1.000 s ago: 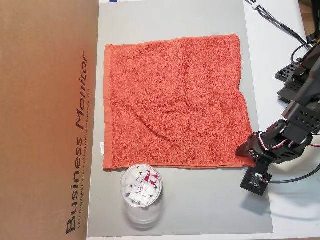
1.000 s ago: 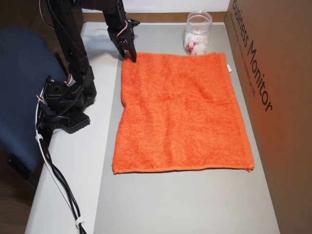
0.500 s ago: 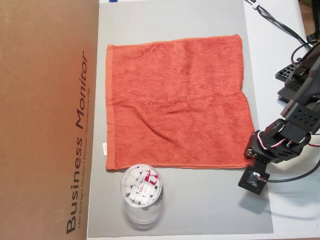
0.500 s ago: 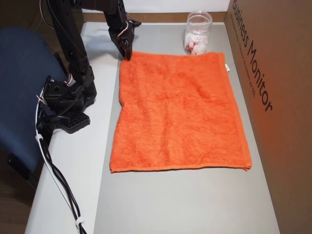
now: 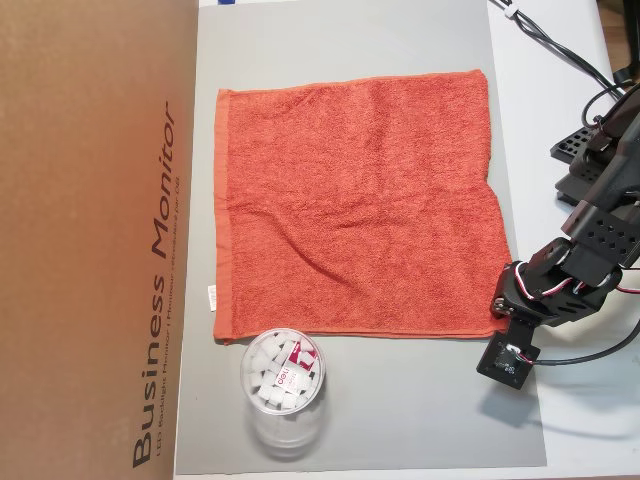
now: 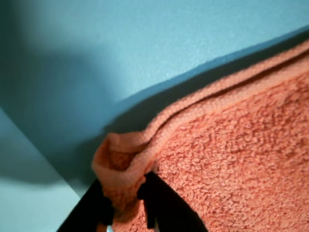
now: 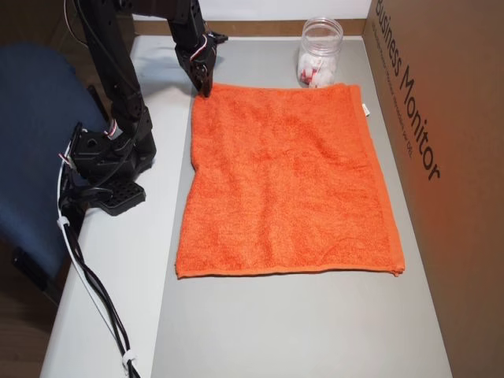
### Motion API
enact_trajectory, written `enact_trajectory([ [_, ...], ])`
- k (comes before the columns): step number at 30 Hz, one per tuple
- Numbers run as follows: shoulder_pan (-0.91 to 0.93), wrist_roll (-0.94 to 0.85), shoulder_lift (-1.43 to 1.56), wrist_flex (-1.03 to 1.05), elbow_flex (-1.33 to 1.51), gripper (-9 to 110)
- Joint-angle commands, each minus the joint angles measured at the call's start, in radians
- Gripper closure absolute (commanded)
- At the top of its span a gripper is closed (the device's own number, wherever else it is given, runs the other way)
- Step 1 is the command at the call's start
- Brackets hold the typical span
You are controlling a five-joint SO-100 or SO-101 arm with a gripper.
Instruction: Fold the blanket.
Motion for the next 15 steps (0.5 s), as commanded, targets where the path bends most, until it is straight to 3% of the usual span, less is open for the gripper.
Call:
enact_trajectory([
  [1,-0.005,0.003,0.023,0.006,-0.021,102],
  [15,0.077,0.000,0.192,0.015,-0.017,102],
])
